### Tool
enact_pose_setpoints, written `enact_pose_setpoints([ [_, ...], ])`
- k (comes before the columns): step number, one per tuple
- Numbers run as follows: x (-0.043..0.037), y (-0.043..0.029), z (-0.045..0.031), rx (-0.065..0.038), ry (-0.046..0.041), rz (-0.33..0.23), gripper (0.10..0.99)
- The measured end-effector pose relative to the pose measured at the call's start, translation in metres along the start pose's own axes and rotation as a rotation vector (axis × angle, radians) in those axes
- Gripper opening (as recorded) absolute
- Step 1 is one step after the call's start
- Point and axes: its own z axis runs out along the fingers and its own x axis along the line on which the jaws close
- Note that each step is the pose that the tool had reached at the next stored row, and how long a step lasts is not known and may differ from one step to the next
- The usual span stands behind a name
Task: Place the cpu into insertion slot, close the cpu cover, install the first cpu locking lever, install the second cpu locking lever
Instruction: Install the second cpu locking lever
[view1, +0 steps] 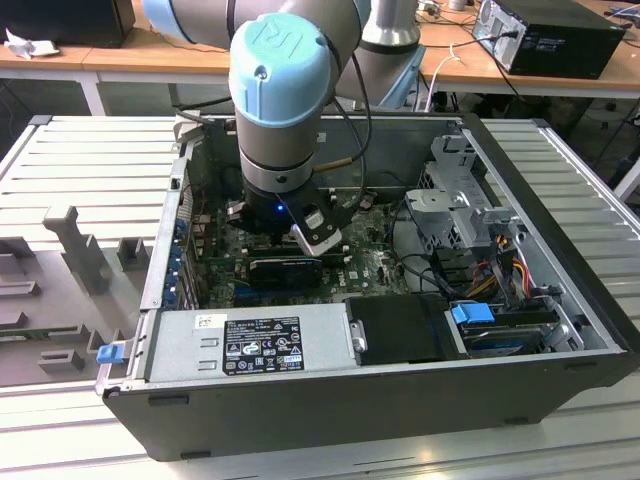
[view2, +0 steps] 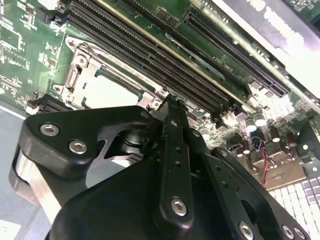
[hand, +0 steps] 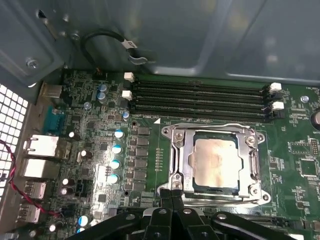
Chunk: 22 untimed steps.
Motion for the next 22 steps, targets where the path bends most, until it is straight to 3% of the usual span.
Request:
enact_pose_setpoints([
  [6, 0.0018, -0.0028, 0.0071, -0.015, -0.0006, 0.0, 0.106],
  [13, 0.0031, -0.0044, 0.013, -0.047, -0.0028, -0.001, 0.106],
  [18, 0.0053, -0.0043, 0.0132, -0.05, -0.003, -0.001, 0.106],
  [22, 0.0057, -0.001, 0.0034, -0.05, -0.0031, -0.001, 0.106],
])
